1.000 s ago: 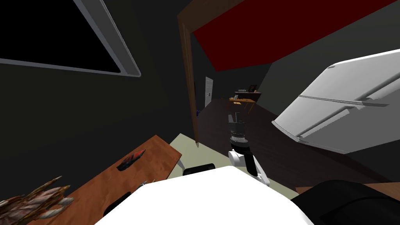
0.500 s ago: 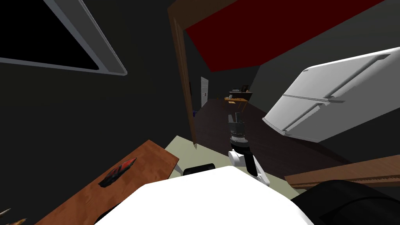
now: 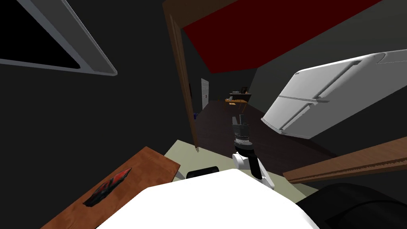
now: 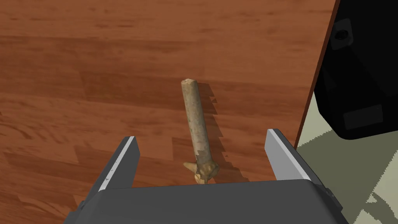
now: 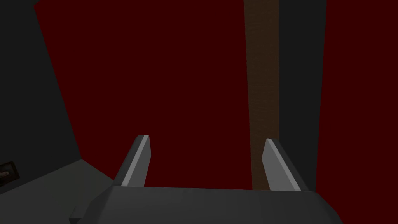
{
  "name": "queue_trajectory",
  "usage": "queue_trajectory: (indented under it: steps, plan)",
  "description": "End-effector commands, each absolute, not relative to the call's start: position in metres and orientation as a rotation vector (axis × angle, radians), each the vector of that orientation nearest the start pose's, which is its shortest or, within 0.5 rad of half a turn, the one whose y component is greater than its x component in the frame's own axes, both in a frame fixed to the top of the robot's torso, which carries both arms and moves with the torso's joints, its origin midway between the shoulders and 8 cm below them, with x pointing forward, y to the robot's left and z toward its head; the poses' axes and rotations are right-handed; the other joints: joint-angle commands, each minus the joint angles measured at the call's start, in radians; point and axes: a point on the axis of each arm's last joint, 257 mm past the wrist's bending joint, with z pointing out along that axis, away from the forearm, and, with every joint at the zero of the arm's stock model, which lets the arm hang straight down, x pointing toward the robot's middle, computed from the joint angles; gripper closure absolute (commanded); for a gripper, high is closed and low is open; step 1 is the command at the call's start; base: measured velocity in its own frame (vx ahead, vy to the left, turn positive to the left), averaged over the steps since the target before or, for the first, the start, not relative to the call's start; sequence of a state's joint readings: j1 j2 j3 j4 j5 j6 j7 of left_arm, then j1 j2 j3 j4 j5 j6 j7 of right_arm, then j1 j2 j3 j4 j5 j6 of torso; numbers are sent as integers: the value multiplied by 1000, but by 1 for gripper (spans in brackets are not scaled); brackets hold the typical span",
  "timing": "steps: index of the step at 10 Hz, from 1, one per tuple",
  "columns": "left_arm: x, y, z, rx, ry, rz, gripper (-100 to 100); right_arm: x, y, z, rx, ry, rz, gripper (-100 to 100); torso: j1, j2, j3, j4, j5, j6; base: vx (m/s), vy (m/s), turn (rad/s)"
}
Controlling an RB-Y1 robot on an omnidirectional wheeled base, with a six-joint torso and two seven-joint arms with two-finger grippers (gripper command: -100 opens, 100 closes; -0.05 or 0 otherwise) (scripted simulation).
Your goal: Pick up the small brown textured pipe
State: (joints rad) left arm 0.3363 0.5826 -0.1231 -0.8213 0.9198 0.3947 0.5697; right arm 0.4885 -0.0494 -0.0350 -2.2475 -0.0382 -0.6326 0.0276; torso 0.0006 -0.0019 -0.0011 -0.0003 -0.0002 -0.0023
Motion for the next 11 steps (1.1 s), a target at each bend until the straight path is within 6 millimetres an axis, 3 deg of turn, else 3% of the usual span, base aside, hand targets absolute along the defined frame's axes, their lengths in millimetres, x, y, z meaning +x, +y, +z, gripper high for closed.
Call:
queue_trajectory:
  steps: [1,6,8,9,10,11]
  plan:
    - [44,521,-619,-2918,480,-110,-100,326,-286,39,542,555,1295,0,0,0,0,0,0,0,62,10,-261]
    - [-6,524,-626,-2970,314,30,-100,325,-286,39,542,556,1295,0,0,0,0,0,0,0,41,13,-110]
    - [-6,524,-626,-2970,314,30,-100,325,-286,39,542,555,1295,0,-1,1,1,0,0,-1,12,5,-22]
    - [-26,522,-628,-2988,246,83,-100,325,-286,39,542,555,1295,0,-1,2,1,0,0,-1,26,10,-113]
    - [-31,521,-629,-2993,226,98,-100,326,-286,39,542,555,1295,0,-1,1,1,0,0,0,35,15,-121]
    - [-26,521,-628,-2988,246,83,-100,325,-286,39,542,555,1295,0,0,1,0,0,0,0,14,8,-19]
